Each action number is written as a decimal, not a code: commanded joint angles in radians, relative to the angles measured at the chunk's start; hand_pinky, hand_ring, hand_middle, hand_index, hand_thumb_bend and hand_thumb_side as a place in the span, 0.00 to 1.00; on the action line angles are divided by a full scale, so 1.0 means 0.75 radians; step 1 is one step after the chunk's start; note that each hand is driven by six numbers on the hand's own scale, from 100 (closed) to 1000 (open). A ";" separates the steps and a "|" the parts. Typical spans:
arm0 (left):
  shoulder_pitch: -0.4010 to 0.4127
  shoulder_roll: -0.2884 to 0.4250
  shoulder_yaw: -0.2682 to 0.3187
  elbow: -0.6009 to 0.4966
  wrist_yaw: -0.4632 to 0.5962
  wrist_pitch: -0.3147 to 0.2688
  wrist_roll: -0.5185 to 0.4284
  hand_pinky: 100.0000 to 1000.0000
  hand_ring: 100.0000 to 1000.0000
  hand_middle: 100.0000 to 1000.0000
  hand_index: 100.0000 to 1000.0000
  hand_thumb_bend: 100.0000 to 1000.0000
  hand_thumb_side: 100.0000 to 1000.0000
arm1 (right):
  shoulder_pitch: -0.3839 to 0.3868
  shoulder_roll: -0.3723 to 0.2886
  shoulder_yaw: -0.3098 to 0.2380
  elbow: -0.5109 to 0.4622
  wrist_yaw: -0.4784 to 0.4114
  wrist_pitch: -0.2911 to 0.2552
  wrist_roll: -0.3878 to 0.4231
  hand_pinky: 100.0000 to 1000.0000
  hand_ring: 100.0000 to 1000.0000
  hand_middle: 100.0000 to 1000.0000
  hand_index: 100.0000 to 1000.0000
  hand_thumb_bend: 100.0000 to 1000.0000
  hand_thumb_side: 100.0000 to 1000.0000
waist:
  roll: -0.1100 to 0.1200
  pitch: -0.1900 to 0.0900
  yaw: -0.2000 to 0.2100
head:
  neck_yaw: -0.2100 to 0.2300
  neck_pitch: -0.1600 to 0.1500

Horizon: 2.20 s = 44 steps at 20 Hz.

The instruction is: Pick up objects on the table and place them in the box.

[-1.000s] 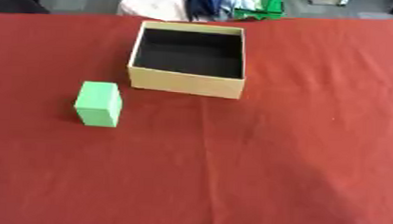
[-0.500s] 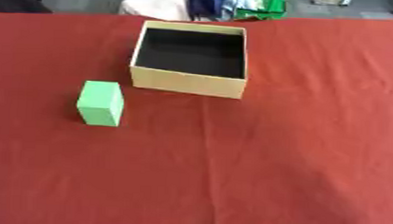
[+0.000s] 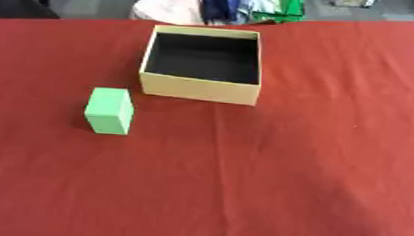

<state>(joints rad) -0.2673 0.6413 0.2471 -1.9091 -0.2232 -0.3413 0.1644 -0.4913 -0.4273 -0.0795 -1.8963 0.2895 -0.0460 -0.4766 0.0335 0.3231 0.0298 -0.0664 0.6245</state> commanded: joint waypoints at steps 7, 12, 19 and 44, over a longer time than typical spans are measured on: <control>-0.097 0.374 -0.067 0.299 -0.204 -0.107 -0.202 0.77 0.76 0.77 0.94 0.39 0.18 | -0.021 -0.024 0.000 -0.021 0.009 -0.003 0.013 0.62 0.59 0.62 0.79 0.00 0.35 | 0.007 -0.051 -0.016 | -0.036 0.015; -0.161 0.550 -0.134 0.445 -0.317 -0.219 -0.315 0.82 0.82 0.82 0.96 0.65 0.45 | -0.031 -0.019 0.006 -0.018 0.006 -0.004 0.020 0.62 0.59 0.62 0.78 0.00 0.34 | 0.000 -0.050 -0.026 | -0.005 0.006; -0.227 0.646 -0.234 0.611 -0.474 -0.354 -0.473 0.85 0.86 0.85 0.99 0.84 0.62 | -0.042 -0.018 0.014 -0.013 0.002 -0.006 0.029 0.62 0.59 0.62 0.78 0.00 0.34 | -0.001 -0.047 -0.041 | 0.044 -0.006; -0.451 0.584 -0.502 0.778 -0.471 -0.362 -1.031 0.84 0.89 0.88 1.00 0.88 0.36 | -0.045 -0.001 0.036 -0.011 -0.011 -0.012 0.049 0.62 0.59 0.62 0.78 0.00 0.35 | 0.013 -0.056 -0.070 | 0.128 -0.018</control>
<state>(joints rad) -0.5877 1.0545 -0.1313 -1.3249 -0.5874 -0.5747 -0.5329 -0.5105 -0.4174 -0.0492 -1.8959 0.2876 -0.0549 -0.4421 0.0334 0.3174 -0.0228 0.0243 0.6217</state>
